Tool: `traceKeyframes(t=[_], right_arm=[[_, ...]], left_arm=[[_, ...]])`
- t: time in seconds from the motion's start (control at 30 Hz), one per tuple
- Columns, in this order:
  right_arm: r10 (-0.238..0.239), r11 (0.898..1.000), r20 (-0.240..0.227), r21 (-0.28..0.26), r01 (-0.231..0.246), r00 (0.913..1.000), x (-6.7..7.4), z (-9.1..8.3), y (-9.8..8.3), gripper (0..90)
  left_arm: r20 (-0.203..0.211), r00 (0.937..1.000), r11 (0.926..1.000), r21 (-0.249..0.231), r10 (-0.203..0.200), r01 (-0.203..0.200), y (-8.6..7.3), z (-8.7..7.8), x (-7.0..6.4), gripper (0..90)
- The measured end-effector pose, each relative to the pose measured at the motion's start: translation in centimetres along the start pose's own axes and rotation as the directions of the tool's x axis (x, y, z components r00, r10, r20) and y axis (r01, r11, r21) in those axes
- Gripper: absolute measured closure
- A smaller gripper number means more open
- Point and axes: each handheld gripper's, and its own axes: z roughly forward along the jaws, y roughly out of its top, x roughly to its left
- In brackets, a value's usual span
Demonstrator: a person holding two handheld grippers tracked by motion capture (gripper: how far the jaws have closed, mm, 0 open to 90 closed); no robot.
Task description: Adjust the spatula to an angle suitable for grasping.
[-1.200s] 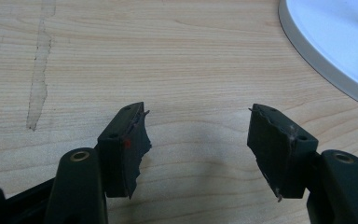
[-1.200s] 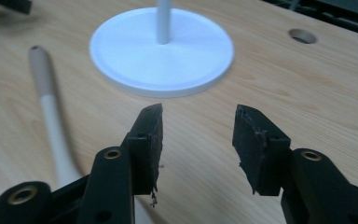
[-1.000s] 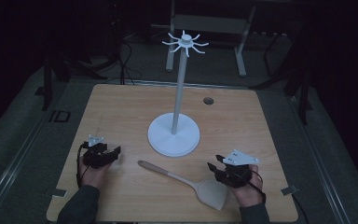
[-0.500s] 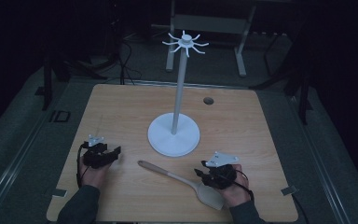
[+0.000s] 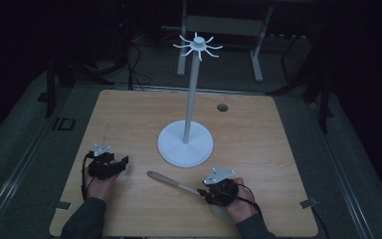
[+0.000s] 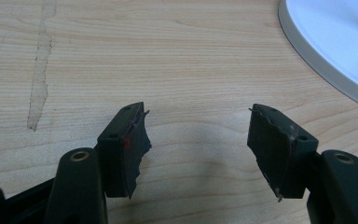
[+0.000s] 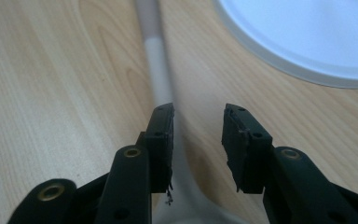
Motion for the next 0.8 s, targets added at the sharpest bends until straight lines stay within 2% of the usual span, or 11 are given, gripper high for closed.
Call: traceKeyframes(t=[0.1,0.2,0.53,0.6,0.67,0.8], right_arm=[[0.003,1.0,-0.02,0.005,-0.003,0.9998,0.1,0.2,0.1,65.2],[-0.014,1.0,-0.035,0.021,0.015,0.9993,0.3,0.6,0.3,65.3],[-0.058,0.994,-0.048,0.091,0.062,0.9971,0.6,2.1,0.1,67.8],[-0.069,0.993,-0.051,0.092,0.073,0.9963,0.7,2.1,0.2,68.3],[-0.078,0.993,-0.057,0.088,0.083,0.9953,0.7,2.1,0.2,74.9],[-0.094,0.992,-0.035,0.081,0.097,0.9949,0.7,1.9,0.0,77.8]], left_arm=[[0.0,1.0,1.0,0.001,0.0,0.0,0.0,0.0,0.0,37.5],[0.0,1.0,1.0,0.001,0.001,-0.001,0.0,0.0,0.0,37.5],[0.001,1.0,1.0,0.0,0.001,-0.001,0.0,0.0,0.0,37.5],[0.0,1.0,1.0,0.001,0.0,0.0,0.0,0.0,0.0,37.4],[0.001,1.0,1.0,0.001,0.0,0.0,0.0,0.0,0.0,37.4],[0.001,1.0,1.0,-0.001,-0.001,0.001,0.0,0.0,0.0,37.4]])
